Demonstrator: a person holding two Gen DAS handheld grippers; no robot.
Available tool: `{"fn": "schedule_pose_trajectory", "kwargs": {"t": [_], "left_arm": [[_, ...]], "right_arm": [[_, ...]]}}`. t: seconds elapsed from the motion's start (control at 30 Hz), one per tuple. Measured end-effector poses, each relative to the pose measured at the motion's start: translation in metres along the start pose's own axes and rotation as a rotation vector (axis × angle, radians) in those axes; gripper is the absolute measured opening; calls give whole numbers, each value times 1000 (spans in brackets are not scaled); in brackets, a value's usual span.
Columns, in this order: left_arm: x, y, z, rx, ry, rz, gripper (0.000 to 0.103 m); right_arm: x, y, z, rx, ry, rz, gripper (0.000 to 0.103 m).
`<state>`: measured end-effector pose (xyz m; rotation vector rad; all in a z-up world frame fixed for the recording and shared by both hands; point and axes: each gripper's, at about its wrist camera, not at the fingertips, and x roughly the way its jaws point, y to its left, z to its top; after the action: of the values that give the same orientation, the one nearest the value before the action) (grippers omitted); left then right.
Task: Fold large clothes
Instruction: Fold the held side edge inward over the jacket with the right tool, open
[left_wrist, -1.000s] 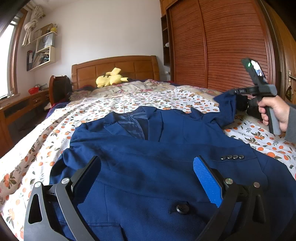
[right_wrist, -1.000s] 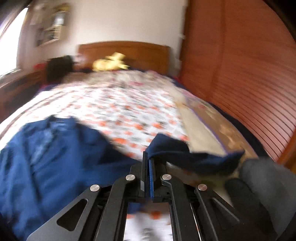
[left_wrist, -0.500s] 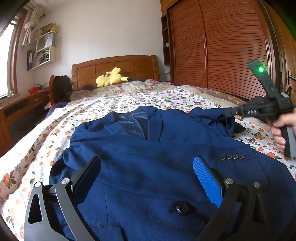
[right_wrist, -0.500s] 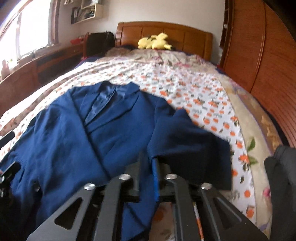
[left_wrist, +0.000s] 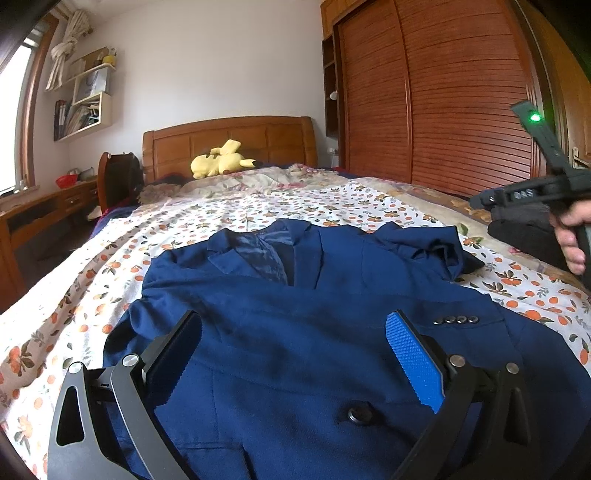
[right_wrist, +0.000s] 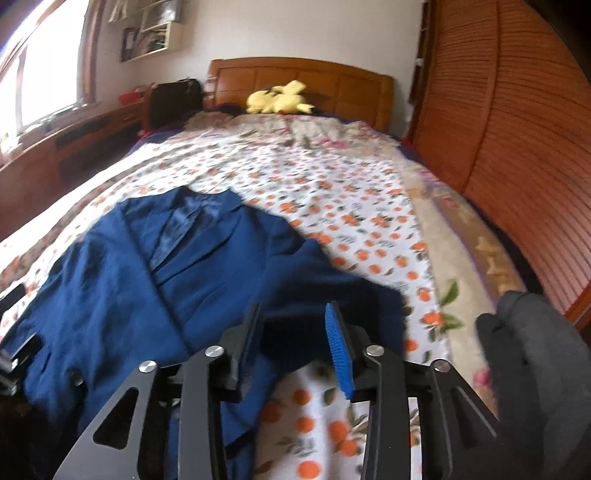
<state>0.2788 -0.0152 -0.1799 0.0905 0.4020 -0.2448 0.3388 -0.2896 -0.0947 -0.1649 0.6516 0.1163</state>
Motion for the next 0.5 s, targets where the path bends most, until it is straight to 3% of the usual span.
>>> {"fn": "schedule_pose_trajectory", "kwargs": {"t": [0.23, 0.5], "left_arm": [[-16, -1, 3, 5, -12, -25, 100], [-29, 0, 8, -4, -24, -53, 100]], "right_arm": [[39, -28, 0, 69, 53, -101, 44], [91, -58, -24, 150, 165, -177, 57]]}}
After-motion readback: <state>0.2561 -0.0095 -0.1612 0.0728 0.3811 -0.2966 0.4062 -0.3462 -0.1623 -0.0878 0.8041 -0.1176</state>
